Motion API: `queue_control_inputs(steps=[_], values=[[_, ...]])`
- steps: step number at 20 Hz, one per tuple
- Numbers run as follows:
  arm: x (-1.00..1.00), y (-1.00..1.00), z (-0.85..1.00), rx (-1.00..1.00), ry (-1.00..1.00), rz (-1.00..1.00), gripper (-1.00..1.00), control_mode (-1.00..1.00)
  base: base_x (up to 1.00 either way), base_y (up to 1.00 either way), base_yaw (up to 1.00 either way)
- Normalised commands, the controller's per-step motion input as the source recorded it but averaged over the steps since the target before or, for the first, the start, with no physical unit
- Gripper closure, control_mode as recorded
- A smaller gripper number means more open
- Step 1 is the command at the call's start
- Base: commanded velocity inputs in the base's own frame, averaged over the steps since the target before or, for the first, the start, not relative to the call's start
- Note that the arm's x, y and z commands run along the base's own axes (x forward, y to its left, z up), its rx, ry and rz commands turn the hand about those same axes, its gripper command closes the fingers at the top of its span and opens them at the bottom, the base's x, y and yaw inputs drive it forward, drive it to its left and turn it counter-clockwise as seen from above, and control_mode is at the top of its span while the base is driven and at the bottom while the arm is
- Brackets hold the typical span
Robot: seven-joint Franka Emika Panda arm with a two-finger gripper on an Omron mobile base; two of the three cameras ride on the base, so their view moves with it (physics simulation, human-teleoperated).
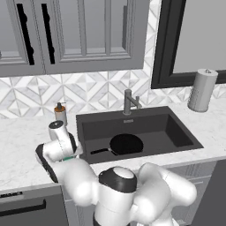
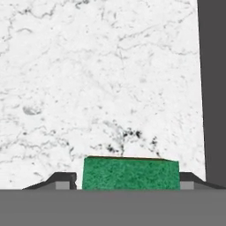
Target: Pick the pan and sponge and place them into the sink. Then turn on the water.
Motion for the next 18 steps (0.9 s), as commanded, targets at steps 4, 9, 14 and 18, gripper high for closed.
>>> queue_control_inputs(steps=[4,9,14,18], values=[[-0.58,-0.05,-1.0,0.0,0.0,0.14,-1.0,-1.0,0.0,0.0,0.0],[-0.7,-0.17,-1.0,0.0,0.0,0.15,1.0,-1.0,0.0,0.0,0.0],[-0.82,-0.02,-1.0,0.0,-0.06,0.11,1.0,-1.0,0.0,0.0,0.0],[-0.94,-0.1,-0.69,0.07,-0.1,0.01,1.0,-1.0,0.0,0.0,0.0]])
